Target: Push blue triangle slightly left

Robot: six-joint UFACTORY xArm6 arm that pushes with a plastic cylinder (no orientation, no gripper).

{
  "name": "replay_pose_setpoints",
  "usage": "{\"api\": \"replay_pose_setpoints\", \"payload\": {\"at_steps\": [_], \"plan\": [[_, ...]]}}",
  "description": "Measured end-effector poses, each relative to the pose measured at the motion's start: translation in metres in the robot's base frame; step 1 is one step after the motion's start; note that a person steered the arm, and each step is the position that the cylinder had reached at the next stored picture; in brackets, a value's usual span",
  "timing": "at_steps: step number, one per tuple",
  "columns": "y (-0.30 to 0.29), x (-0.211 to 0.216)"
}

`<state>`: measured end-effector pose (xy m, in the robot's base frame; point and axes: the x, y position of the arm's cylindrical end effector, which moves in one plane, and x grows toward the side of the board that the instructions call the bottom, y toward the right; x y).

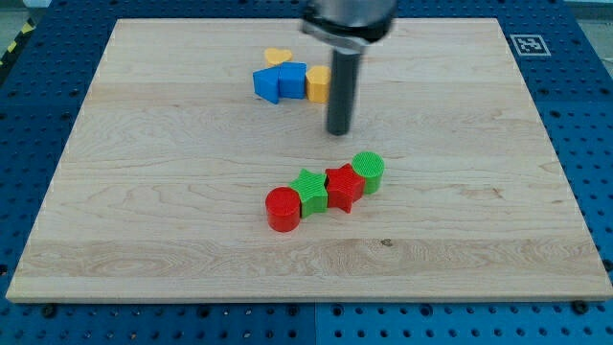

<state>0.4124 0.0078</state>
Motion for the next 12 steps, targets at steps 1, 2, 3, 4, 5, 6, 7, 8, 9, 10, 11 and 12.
{"api": "replay_pose_setpoints", "payload": {"at_steps": [1, 2, 3, 4, 5, 6, 7, 8, 9, 10, 11, 12], "plan": [[-0.056, -0.024], [-0.059, -0.035], [-0.044, -0.042], [-0.028, -0.068], [-0.031, -0.075], [-0.066, -0.075], [-0.109, -0.075], [-0.123, -0.075], [-0.123, -0.075], [-0.128, -0.075], [-0.150, -0.074], [-0.175, -0.074]]}}
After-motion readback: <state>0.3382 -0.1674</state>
